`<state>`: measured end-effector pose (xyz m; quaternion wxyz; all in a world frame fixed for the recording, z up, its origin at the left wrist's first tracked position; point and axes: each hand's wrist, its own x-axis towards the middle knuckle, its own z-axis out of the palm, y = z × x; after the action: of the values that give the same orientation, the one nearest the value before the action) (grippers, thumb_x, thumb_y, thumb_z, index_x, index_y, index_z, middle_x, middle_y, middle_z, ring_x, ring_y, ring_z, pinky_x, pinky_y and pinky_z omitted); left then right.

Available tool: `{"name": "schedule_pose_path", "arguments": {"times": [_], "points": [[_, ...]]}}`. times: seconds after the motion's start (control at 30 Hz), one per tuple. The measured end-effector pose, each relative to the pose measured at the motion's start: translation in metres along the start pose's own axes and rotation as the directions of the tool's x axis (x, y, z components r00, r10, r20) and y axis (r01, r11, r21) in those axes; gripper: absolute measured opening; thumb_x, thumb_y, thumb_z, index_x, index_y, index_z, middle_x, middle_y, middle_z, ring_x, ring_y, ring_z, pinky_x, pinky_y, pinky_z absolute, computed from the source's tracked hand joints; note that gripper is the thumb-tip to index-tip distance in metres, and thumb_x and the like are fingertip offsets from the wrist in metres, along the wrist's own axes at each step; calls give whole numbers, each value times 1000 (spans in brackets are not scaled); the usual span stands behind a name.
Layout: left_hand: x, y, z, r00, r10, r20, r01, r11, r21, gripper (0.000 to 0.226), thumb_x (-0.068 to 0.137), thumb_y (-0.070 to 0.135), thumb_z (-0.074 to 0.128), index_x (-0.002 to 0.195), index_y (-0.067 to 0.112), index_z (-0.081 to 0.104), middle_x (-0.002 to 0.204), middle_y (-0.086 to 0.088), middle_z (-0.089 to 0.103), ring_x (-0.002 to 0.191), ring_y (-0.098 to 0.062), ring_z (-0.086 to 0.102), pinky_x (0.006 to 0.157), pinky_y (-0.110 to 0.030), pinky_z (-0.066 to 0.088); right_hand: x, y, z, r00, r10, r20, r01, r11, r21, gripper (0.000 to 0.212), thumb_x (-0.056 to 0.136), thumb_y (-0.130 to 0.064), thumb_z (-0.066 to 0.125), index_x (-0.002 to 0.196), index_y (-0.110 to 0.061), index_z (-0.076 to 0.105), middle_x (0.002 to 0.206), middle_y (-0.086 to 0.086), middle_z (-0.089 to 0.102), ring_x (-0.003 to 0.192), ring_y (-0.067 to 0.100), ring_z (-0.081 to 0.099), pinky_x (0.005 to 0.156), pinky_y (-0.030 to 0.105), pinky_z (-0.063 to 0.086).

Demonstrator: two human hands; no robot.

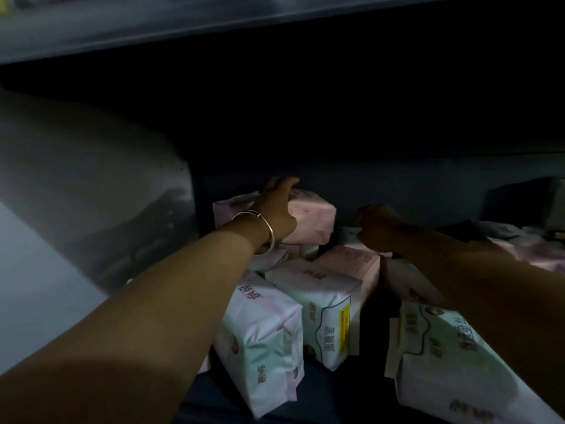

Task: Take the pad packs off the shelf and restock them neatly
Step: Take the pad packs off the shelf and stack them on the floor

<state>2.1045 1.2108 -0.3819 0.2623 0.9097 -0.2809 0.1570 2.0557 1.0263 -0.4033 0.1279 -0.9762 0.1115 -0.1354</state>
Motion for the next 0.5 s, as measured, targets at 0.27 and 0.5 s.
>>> {"name": "schedule_pose_path", "arguments": {"times": [0.27, 0.5], "points": [[7, -21, 0, 994, -105, 31, 95, 967, 235, 53, 87, 4, 54, 138, 8, 41, 145, -12, 37, 134, -29, 36, 111, -32, 29, 1, 5, -3, 1000, 11, 15, -10, 1000, -25, 39, 92, -6, 51, 131, -4, 49, 131, 16, 52, 118, 30, 52, 86, 25, 43], [19, -48, -7, 913, -406, 23, 338, 789, 514, 68, 90, 17, 53, 146, 1, 19, 151, -20, 22, 140, -37, 21, 115, -43, 25, 0, 3, -6, 999, -17, 30, 19, 998, -54, 42, 94, -3, 47, 136, -8, 43, 134, 14, 49, 121, 26, 50, 92, 24, 41]]}}
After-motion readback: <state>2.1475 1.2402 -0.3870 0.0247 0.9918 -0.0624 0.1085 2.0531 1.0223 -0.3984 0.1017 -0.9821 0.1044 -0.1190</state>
